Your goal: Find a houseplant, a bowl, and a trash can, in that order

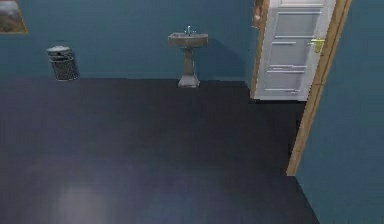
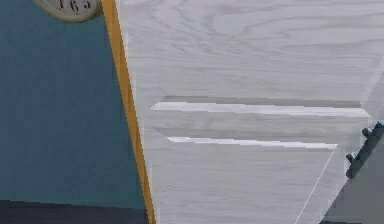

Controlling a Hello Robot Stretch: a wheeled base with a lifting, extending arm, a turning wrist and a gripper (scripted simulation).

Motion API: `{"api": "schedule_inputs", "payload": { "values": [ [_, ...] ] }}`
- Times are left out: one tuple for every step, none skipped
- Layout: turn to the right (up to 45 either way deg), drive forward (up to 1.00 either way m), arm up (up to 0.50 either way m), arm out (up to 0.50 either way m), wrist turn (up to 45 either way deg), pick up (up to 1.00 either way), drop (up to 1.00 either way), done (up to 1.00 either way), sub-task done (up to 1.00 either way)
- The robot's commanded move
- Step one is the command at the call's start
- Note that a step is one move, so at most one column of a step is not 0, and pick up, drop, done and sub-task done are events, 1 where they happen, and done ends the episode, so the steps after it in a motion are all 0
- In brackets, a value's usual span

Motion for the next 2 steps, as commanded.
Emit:
{"api": "schedule_inputs", "payload": {
  "values": [
    [-3.0,0.0,0.0,0.0,0.0,0.0,0.0,0.0,0.0],
    [0.0,0.65,0.0,0.0,0.0,0.0,0.0,0.0,0.0]
  ]
}}
